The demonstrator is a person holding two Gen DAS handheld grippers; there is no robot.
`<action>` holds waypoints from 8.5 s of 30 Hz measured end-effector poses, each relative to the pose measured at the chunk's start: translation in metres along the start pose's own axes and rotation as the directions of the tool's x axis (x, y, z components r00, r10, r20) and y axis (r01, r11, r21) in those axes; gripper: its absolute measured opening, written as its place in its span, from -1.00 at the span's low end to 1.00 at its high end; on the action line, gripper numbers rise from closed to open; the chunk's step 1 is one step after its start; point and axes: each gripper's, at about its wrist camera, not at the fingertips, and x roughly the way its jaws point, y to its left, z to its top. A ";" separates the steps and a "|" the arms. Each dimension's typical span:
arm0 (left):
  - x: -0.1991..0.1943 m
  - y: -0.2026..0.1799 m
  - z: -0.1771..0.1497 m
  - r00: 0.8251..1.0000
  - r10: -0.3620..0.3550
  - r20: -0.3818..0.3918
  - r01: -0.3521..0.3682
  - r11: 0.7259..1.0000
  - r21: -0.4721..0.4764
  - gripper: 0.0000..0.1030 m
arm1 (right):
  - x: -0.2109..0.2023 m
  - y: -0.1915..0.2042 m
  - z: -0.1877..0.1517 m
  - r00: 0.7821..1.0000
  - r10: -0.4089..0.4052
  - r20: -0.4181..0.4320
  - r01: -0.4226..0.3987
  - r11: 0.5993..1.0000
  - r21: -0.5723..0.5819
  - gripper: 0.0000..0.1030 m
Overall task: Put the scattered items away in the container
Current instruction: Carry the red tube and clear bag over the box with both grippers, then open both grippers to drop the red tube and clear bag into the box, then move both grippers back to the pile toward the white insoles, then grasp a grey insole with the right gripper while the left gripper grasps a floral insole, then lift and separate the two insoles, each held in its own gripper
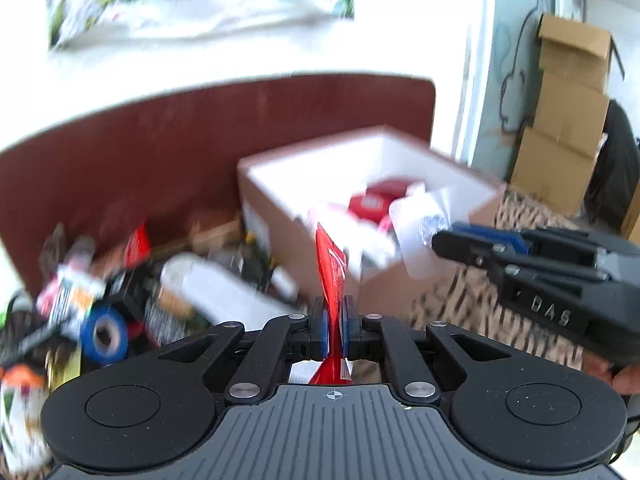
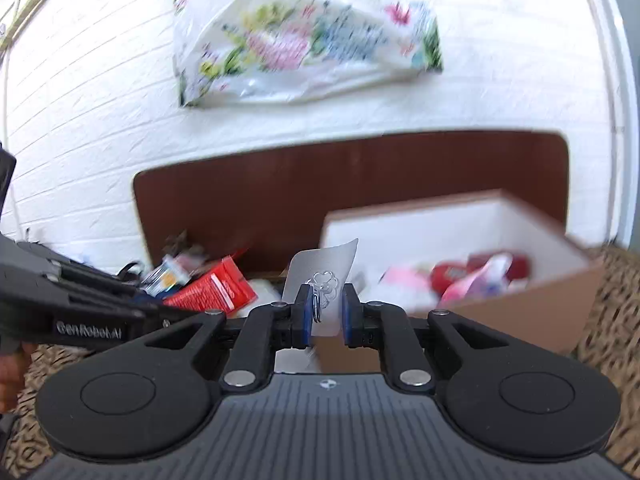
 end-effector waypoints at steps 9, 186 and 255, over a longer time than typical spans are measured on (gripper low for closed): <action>0.057 -0.019 0.073 0.998 -0.041 0.044 0.042 0.998 -0.037 -0.95 | 0.032 -0.048 0.046 0.988 -0.144 0.047 0.148 0.986 -0.075 -0.68; -0.069 0.072 -0.204 0.987 0.094 -0.130 -0.150 0.826 -0.543 0.48 | -0.028 0.163 -0.150 0.831 0.308 -0.463 -0.475 0.827 -0.301 0.55; -0.033 0.044 -0.180 0.951 0.030 -0.308 -0.031 1.000 0.002 0.21 | -0.018 0.099 -0.132 0.895 0.092 -0.437 -0.166 0.977 -0.134 0.32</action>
